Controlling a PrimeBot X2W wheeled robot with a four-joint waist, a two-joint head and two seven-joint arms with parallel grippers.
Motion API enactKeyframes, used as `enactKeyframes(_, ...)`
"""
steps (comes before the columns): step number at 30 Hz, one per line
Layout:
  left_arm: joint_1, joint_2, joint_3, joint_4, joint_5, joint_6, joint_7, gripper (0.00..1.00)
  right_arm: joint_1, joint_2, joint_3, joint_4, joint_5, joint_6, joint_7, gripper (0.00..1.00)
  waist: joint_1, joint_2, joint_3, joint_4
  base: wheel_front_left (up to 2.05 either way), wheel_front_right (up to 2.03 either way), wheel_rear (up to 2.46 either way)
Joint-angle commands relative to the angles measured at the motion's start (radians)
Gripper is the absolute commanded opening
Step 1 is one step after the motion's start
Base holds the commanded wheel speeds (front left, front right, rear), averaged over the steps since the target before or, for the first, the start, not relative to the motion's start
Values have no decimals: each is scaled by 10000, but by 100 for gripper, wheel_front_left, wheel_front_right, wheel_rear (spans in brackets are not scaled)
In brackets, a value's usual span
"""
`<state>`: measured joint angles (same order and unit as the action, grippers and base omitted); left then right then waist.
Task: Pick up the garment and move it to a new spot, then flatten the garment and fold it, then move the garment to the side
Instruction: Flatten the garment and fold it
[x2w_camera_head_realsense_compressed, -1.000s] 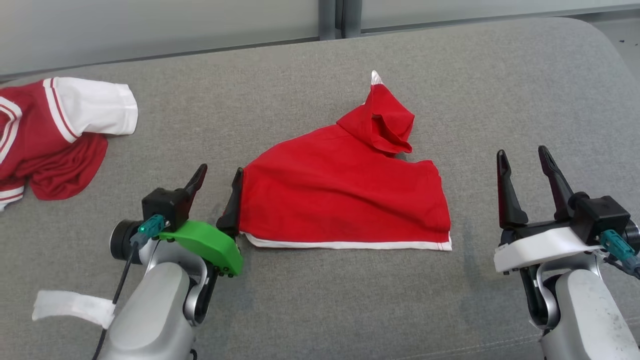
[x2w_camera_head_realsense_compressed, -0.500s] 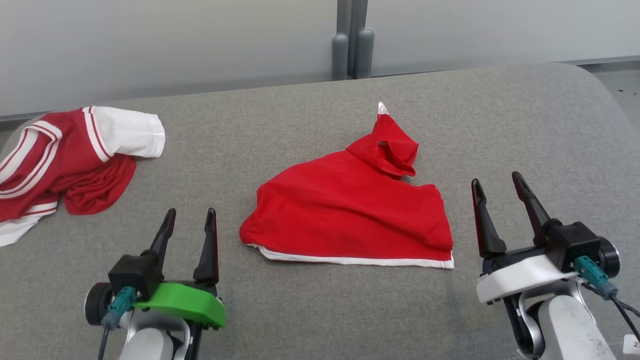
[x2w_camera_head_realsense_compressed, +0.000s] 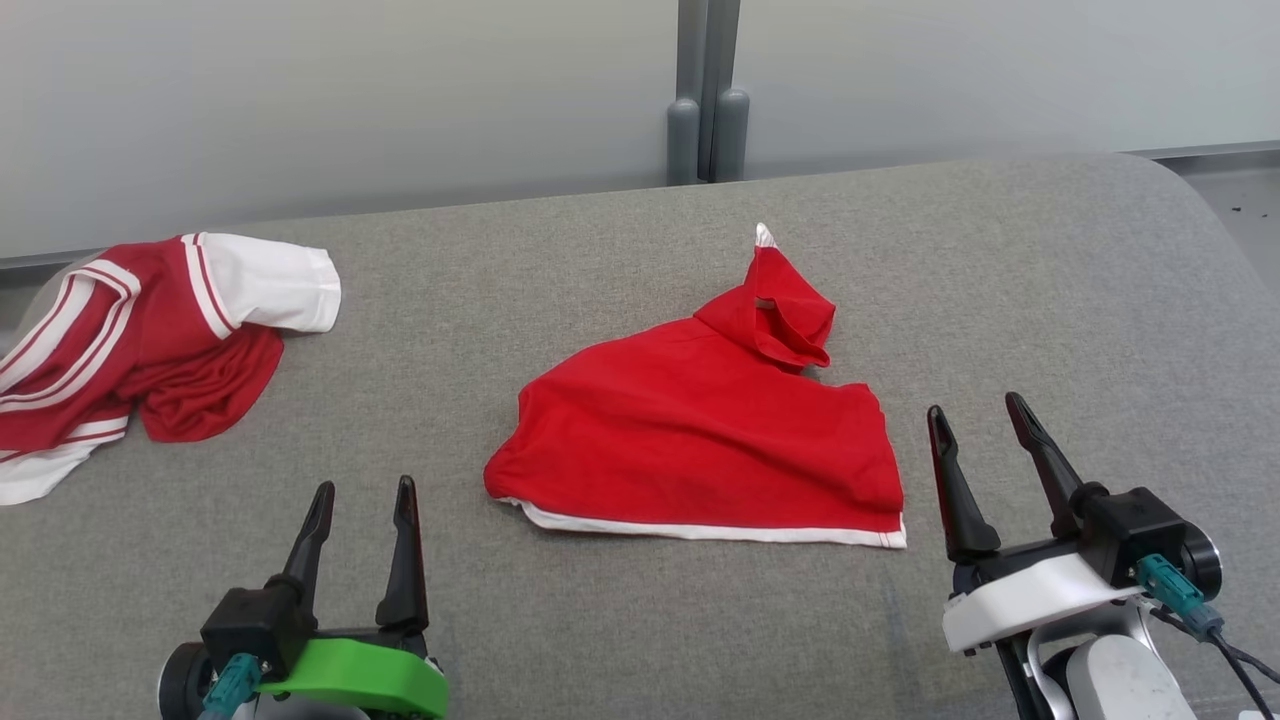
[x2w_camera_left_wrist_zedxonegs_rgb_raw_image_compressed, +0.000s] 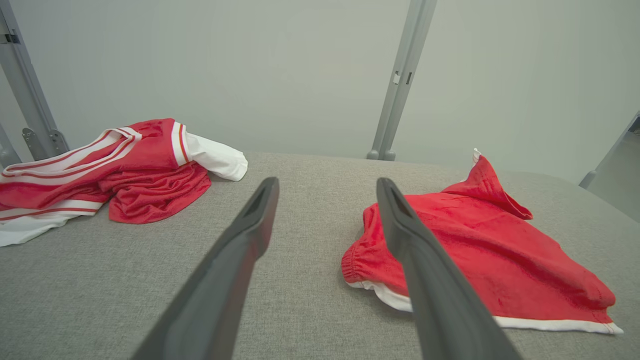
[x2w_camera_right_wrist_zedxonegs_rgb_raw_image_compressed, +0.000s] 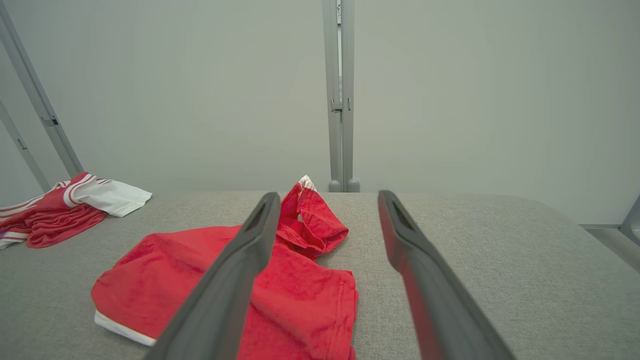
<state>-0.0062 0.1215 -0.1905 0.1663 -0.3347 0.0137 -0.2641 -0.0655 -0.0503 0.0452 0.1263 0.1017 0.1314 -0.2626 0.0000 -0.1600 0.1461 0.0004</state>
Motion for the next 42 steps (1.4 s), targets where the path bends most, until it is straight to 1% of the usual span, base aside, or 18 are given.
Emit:
enactKeyframes(1,205,-22,107,-48,85,-36,-2,100,160,-12,-1,26,73,-13,-37,100,0,1,-8,-6,0,0,0)
enactKeyframes(15,218,-312,426,42,379,-296,-2,100,-185,-12,160,262,118,-13,-37,100,0,1,36,18,0,0,0)
enactKeyframes(21,168,-385,434,128,483,-401,-2,100,-194,-13,113,560,-194,-13,-37,100,0,1,147,37,0,0,0)
enactKeyframes(25,-20,-449,358,179,550,-495,-2,100,-164,-110,106,1151,-449,-13,-37,100,0,1,407,130,0,0,0)
enactKeyframes(32,-338,-555,122,231,656,-627,-2,100,-176,-764,223,2584,-891,-13,-36,100,0,1,1029,416,0,0,0)
enactKeyframes(35,-478,-583,79,273,683,-665,-2,100,-481,-837,231,3256,-787,-13,-37,100,0,1,1266,528,0,0,0)
enactKeyframes(36,-478,-583,79,273,683,-665,-2,100,-481,-837,231,3256,-787,-13,-37,100,0,1,1266,528,0,0,0)
enactKeyframes(42,-712,-612,60,346,712,-676,-2,100,-1051,-871,350,4361,-591,-13,-37,100,0,1,1592,773,0,0,0)
